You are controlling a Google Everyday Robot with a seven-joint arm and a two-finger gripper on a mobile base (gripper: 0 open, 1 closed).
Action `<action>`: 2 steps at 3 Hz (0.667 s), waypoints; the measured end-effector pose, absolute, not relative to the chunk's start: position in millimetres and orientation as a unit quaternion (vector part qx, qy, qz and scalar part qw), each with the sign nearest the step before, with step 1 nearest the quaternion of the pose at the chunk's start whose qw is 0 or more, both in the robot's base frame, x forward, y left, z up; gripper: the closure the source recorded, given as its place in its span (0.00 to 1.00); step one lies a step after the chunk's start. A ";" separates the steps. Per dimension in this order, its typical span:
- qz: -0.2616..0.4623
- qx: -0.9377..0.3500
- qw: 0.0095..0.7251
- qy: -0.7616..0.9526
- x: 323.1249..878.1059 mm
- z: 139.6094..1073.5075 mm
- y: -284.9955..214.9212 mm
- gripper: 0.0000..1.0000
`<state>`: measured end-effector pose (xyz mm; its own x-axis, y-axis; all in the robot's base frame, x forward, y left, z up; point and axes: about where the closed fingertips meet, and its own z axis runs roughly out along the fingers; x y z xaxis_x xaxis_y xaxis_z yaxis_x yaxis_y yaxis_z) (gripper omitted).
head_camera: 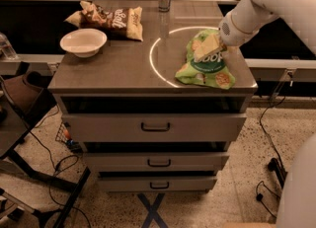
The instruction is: Move green rice chip bag near redbull can
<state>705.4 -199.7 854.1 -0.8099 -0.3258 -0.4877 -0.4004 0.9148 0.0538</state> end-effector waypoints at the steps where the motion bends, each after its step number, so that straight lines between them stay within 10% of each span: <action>1: 0.078 -0.193 0.240 0.948 705.9 851.2 -198.1 0.64; 2: 0.078 -0.193 0.239 0.948 706.0 851.2 -197.6 0.87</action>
Offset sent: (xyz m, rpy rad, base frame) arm 0.0005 0.0015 -0.0026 0.0000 0.0038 0.0024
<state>706.0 -197.6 851.2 -0.8115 -0.3286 -0.4832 -0.4032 0.9134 0.0560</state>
